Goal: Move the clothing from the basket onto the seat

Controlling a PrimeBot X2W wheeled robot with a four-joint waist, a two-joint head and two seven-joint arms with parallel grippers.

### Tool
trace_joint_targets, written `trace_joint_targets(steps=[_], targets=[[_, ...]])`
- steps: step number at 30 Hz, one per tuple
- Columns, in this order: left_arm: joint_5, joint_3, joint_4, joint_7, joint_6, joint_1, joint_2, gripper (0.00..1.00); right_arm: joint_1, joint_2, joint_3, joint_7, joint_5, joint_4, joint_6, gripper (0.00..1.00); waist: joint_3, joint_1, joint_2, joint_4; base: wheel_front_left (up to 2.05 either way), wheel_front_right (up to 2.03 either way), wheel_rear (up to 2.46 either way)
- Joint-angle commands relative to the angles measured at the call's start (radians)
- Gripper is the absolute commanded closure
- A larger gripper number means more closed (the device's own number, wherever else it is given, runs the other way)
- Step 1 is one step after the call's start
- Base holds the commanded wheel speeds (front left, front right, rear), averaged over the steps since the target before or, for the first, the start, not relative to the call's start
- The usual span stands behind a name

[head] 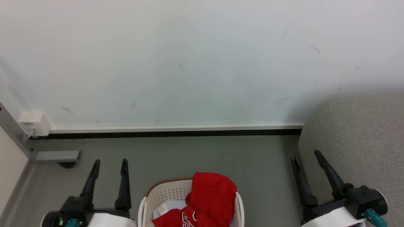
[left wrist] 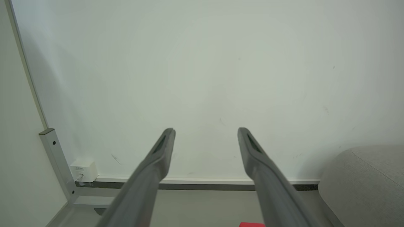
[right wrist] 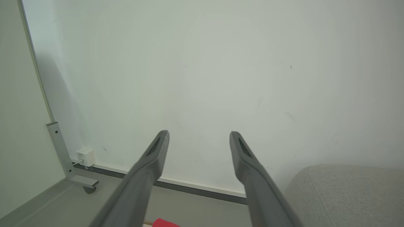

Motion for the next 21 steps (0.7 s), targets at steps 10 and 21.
trace_joint_targets(steps=[10, 21], targets=[[0.002, 0.009, 0.004, -0.002, 0.001, 0.006, 0.007, 0.00, -0.011, -0.004, -0.003, -0.003, 0.004, -0.007, -0.002, 0.00, 0.001, 0.0000, 0.0000, 0.002, 0.00, 0.00, 0.00], [-0.003, 0.010, 0.003, -0.002, -0.006, 0.007, 0.007, 0.00, -0.012, 0.000, -0.001, -0.003, 0.011, -0.003, -0.002, 0.00, 0.006, 0.0000, 0.0000, -0.001, 0.00, 0.00, 0.00]])
